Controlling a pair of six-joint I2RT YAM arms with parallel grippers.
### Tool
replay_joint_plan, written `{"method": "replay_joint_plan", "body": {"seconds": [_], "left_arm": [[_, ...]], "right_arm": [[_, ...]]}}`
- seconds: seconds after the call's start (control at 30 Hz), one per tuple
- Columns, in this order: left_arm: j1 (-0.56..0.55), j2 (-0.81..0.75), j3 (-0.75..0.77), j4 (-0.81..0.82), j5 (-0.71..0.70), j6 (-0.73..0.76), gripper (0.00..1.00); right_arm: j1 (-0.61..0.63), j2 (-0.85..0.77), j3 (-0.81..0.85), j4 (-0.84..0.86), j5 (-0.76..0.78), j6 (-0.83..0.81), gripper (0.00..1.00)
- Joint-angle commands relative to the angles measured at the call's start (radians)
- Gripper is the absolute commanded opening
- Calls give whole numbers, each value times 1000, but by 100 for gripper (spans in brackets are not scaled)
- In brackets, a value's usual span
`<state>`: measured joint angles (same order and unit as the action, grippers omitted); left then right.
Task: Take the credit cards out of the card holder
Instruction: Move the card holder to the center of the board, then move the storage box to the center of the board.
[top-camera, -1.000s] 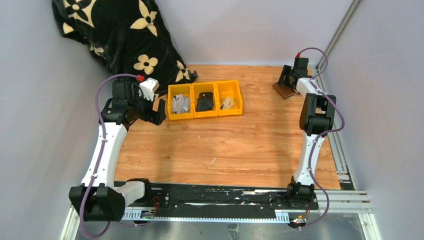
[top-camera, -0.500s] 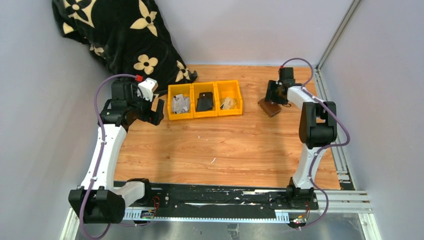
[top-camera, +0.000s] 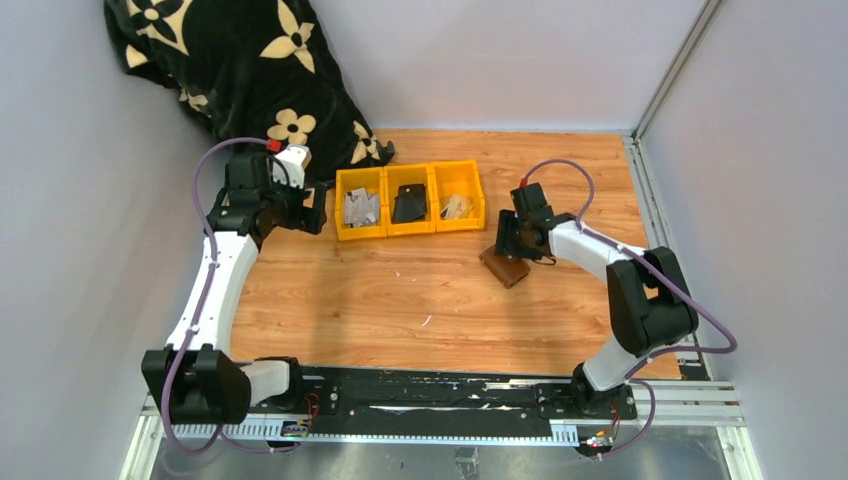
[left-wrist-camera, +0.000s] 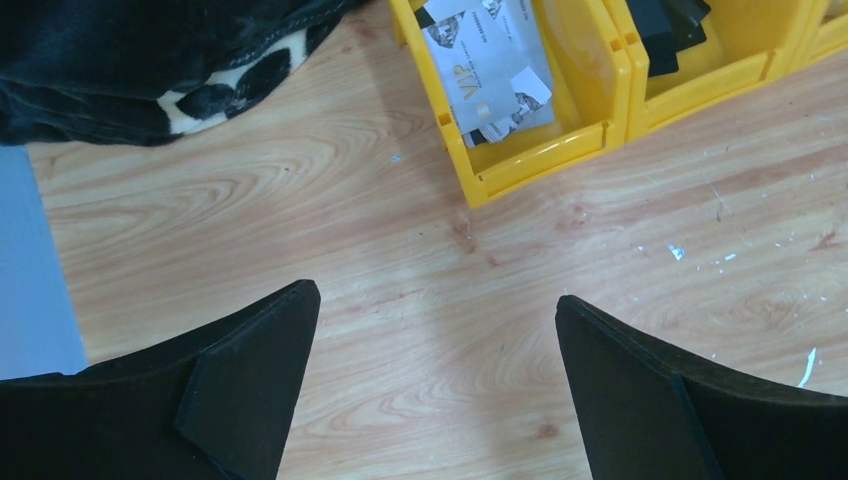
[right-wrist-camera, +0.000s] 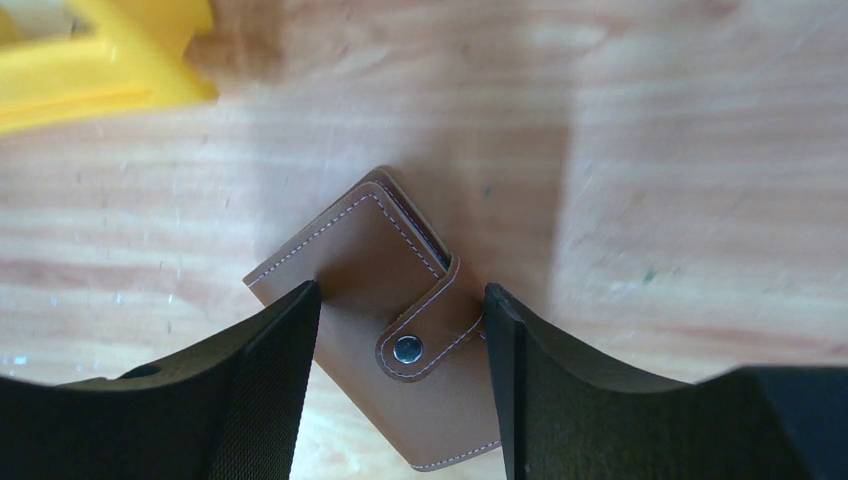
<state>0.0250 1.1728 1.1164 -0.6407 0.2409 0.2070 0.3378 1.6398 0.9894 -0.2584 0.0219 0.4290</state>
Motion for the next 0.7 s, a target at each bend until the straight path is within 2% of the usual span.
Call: {"method": "replay_joint_plan", "body": {"seconds": [0.0,0.1,0.37,0.57,0.67], "left_arm": [[5,80,30,70,-18,-76,100],[5,151,37,121,-25,-127,99],[0,383,144,183,10,-201,84],[-14,547,231,187,34,-237,71],[-61,592,235,208,19,-232,67]], "right_arm": [[105,-56,-122,-83,49,102,63],[209,-104,-163,-50,38,174,63],[449,-112,-197,6,67,322,65],[500,-92,-196,60,39,376,66],[506,-103,-203,95,15,390,67]]}}
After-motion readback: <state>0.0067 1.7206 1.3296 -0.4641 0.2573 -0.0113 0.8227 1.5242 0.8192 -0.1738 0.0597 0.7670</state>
